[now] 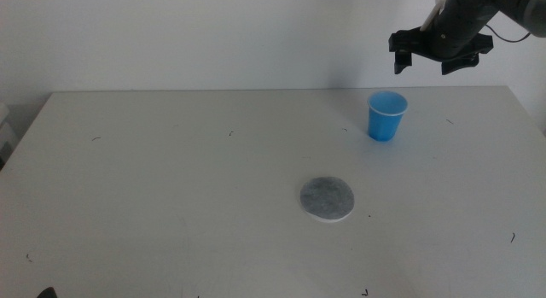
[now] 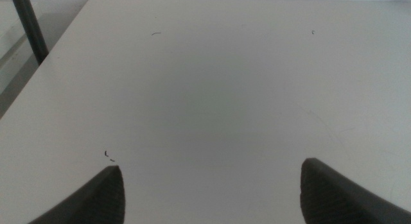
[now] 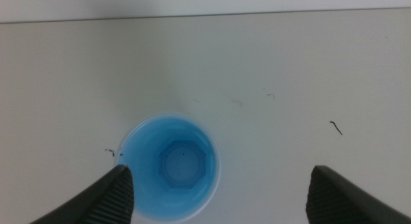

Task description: Place an empty cup on a cup mat.

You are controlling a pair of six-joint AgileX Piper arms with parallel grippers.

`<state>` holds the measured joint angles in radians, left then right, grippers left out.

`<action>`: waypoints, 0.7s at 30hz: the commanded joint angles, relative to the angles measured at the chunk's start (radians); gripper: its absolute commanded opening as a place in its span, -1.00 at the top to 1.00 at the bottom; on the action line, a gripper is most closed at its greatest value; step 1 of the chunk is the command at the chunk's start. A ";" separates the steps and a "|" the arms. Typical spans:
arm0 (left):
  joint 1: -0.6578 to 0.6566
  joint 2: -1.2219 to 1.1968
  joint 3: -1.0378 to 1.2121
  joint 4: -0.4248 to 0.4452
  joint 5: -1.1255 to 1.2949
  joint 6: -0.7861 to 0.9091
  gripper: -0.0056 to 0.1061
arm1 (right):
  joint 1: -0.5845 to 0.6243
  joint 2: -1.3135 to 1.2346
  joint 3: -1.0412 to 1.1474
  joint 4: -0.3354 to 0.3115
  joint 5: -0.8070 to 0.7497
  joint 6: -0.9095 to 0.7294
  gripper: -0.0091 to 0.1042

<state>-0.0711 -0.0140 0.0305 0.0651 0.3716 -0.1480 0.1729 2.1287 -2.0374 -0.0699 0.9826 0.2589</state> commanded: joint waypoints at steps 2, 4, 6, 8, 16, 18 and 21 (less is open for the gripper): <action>0.001 -0.012 -0.006 0.000 -0.066 -0.011 -0.98 | -0.002 0.003 -0.080 -0.009 -0.031 -0.011 -0.58; 0.001 -0.012 -0.006 0.000 -0.066 -0.011 -0.98 | -0.003 0.032 -0.092 -0.009 -0.031 -0.011 -0.52; 0.001 -0.012 -0.006 0.000 -0.066 -0.011 -0.98 | -0.003 0.058 -0.095 -0.008 -0.036 -0.011 -0.46; 0.001 -0.012 -0.006 0.000 -0.066 -0.011 -0.98 | -0.005 0.084 -0.095 -0.003 -0.039 -0.009 -0.39; 0.001 -0.012 -0.006 0.000 -0.066 -0.011 -0.98 | -0.009 0.150 -0.095 0.020 -0.064 -0.009 -0.05; 0.001 -0.012 -0.006 0.000 -0.066 -0.011 -0.98 | -0.009 0.161 -0.095 0.020 -0.067 -0.009 0.16; 0.001 -0.012 -0.006 0.000 -0.066 -0.011 -0.98 | -0.009 0.167 -0.095 0.018 -0.065 -0.009 0.55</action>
<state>-0.0711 -0.0140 0.0305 0.0651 0.3716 -0.1480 0.1712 2.3644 -2.0996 -0.0395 0.9508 0.2578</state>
